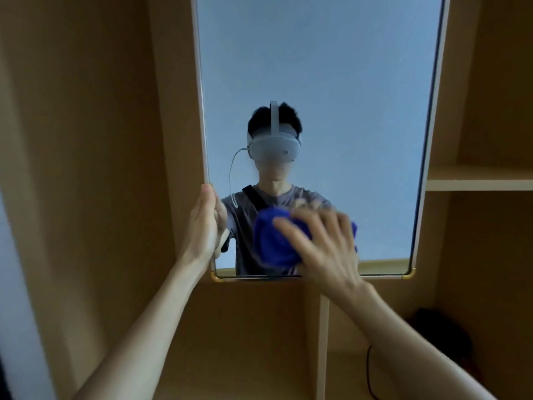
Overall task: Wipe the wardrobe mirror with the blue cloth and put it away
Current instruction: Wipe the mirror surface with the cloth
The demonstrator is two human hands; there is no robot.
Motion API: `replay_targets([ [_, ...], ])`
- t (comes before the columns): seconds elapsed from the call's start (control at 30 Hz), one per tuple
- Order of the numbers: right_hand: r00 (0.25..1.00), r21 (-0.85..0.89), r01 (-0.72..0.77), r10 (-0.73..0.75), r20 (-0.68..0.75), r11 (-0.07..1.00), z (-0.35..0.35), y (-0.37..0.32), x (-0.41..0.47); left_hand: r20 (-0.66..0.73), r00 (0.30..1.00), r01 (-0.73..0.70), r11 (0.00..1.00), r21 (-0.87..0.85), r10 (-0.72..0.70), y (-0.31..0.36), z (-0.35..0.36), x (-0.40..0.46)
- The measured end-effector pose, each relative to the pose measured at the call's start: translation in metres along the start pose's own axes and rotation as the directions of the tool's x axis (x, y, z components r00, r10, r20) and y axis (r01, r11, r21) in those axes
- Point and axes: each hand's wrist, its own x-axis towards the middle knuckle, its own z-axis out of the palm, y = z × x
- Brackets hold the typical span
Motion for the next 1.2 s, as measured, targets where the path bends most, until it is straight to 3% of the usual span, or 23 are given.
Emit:
replay_targets([
  [0.13, 0.95, 0.016, -0.277, 0.276, -0.147, 0.961, -0.004, 0.014, 0.072, 0.087, 0.994, 0.081, 0.973, -0.218, -0.063, 0.002, -0.005, -0.003],
  [0.23, 0.898, 0.082, -0.396, 0.404, -0.174, 0.915, -0.003, 0.001, 0.097, 0.13, 0.988, 0.124, 0.931, -0.343, -0.084, 0.005, -0.009, -0.005],
  [0.3, 0.924, 0.111, -0.342, 0.355, -0.144, 0.933, 0.002, -0.019, 0.085, 0.139, 0.988, 0.105, 0.957, -0.27, -0.069, 0.009, -0.01, -0.009],
  [0.4, 0.993, 0.13, -0.103, 0.11, -0.048, 0.986, 0.013, -0.058, 0.035, 0.267, 0.96, 0.145, 0.968, -0.206, -0.087, 0.018, -0.009, -0.017],
  [0.53, 0.981, 0.176, 0.096, -0.123, 0.152, 0.98, 0.025, -0.089, -0.023, 0.22, 0.967, 0.161, 0.979, -0.125, -0.131, 0.016, -0.016, -0.012],
  [0.67, 0.975, 0.165, 0.205, -0.217, 0.055, 0.965, 0.019, -0.074, -0.007, 0.277, 0.949, 0.174, 0.982, -0.071, -0.148, 0.012, -0.023, -0.012],
  [0.77, 0.992, 0.128, 0.123, -0.117, -0.055, 0.984, 0.011, -0.057, 0.036, 0.347, 0.924, 0.215, 0.968, -0.129, -0.159, 0.013, -0.025, -0.012],
  [0.87, 0.989, 0.09, -0.078, 0.089, -0.121, 0.993, 0.007, -0.04, 0.096, 0.262, 0.957, 0.171, 0.974, -0.15, -0.127, 0.012, -0.028, -0.01],
  [0.97, 0.956, 0.101, -0.227, 0.242, -0.166, 0.969, 0.004, -0.034, 0.152, 0.287, 0.95, 0.152, 0.985, -0.086, -0.122, 0.013, -0.029, -0.011],
  [1.07, 0.951, 0.122, -0.228, 0.248, -0.186, 0.966, 0.004, -0.045, 0.161, 0.316, 0.94, 0.158, 0.984, -0.078, -0.126, 0.012, -0.029, -0.01],
  [1.2, 0.986, 0.161, -0.137, 0.15, -0.07, 0.977, 0.011, -0.073, 0.099, 0.249, 0.965, 0.154, 0.951, -0.269, -0.085, 0.002, -0.031, -0.007],
])
